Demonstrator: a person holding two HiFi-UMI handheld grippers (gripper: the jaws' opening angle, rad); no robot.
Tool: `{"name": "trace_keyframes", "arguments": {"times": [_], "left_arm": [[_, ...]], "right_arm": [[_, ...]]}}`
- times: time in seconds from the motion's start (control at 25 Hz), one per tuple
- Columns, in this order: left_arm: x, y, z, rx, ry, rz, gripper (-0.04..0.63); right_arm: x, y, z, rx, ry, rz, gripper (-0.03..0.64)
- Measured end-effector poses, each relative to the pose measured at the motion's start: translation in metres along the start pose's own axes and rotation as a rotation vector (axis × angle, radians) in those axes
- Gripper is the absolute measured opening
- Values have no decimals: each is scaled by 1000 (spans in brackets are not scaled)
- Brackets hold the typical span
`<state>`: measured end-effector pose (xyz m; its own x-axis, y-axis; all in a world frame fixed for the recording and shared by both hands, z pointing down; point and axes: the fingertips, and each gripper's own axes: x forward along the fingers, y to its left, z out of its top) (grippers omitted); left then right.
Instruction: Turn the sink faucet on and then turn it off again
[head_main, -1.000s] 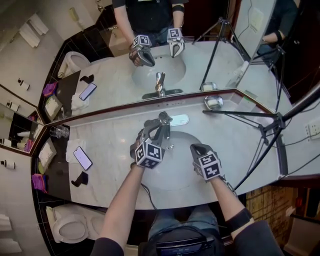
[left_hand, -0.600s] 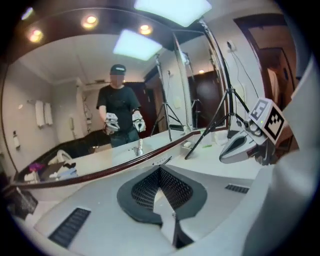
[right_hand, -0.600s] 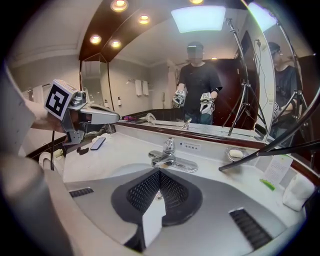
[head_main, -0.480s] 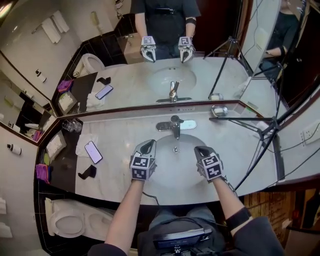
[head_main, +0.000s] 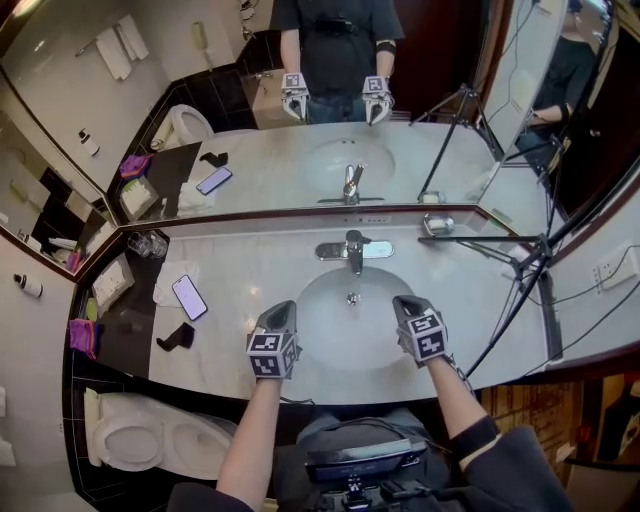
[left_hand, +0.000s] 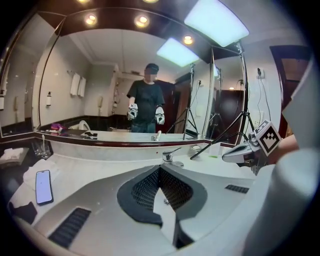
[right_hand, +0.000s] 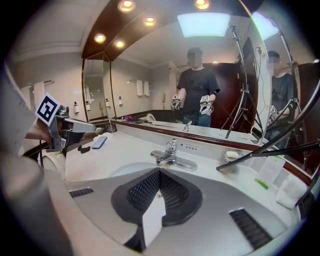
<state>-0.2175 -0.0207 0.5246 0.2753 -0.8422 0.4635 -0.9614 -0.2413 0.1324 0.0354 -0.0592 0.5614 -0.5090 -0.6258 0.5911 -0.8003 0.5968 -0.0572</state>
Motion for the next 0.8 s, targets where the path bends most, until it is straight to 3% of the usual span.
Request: {"name": "trace_keyframes", "arguments": {"times": [0.36, 0.6, 0.8], "left_arm": [[-9, -4, -22, 10, 14, 15, 3], [-6, -14, -25, 82, 37, 10, 3], [-3, -15, -25, 80, 38, 18, 3]], "right_arm": [[-6, 0, -7, 11, 2, -3, 21], [-5, 2, -16, 15, 14, 4, 21], [-2, -3, -18, 7, 13, 6, 21]]}}
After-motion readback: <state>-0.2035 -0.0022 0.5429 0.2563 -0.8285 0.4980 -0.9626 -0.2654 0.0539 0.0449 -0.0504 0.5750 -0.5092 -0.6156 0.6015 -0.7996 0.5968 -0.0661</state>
